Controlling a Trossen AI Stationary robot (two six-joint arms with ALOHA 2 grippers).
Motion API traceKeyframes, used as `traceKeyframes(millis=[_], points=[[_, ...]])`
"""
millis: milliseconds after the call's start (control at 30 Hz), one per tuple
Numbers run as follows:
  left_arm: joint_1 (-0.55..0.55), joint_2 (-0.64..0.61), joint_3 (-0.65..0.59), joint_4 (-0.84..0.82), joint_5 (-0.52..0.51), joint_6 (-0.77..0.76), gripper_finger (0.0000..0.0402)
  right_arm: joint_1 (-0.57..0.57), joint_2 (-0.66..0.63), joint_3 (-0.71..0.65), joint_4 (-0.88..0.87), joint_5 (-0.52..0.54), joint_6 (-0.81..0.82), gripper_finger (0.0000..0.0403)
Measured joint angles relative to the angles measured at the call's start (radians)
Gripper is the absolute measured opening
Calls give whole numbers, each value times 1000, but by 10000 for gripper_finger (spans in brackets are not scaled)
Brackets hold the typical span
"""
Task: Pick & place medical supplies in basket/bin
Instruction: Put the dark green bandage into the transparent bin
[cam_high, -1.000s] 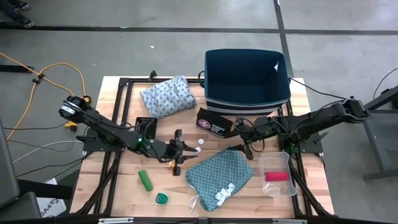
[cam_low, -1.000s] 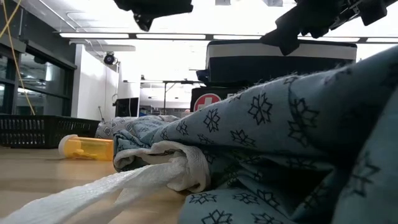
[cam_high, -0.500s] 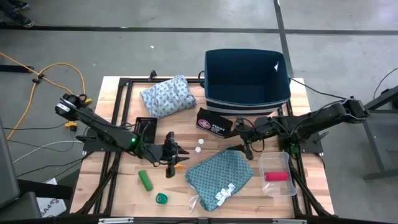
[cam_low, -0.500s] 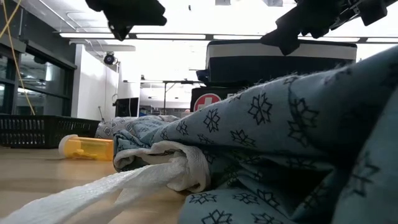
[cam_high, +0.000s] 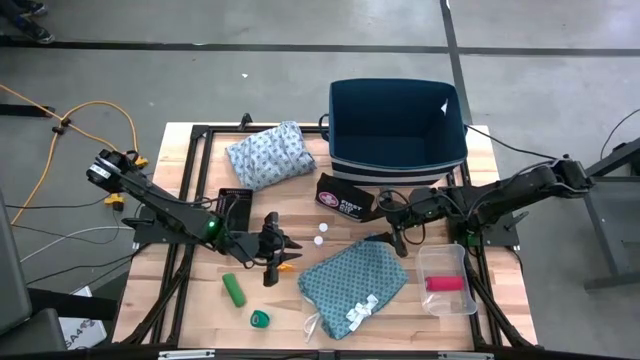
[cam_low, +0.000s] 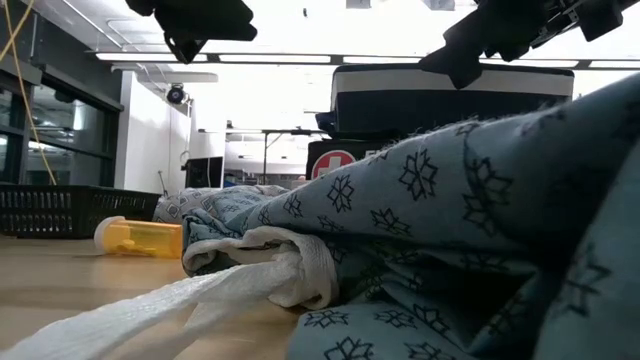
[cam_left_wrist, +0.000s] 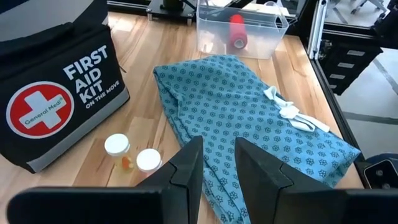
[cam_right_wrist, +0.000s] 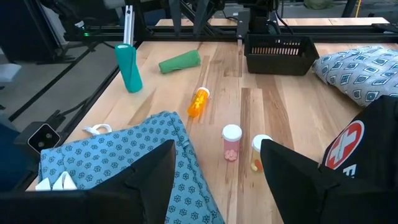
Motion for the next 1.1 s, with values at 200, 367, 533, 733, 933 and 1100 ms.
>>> traceKeyframes(millis=[200,367,533,733,933,1100], points=[[0,0,0,-4,96,38,88,0,0,0,0,0,0,224],[0,0,0,-6,221,94,88,0,0,0,0,0,0,224],[0,0,0,-38,301,147,88,0,0,0,0,0,0,224],[5,-10,-1,-75,433,138,88,0,0,0,0,0,0,224],[-23,-47,-1,-143,439,138,88,0,0,0,0,0,0,224],[-62,-49,-1,-160,420,138,88,0,0,0,0,0,0,224]])
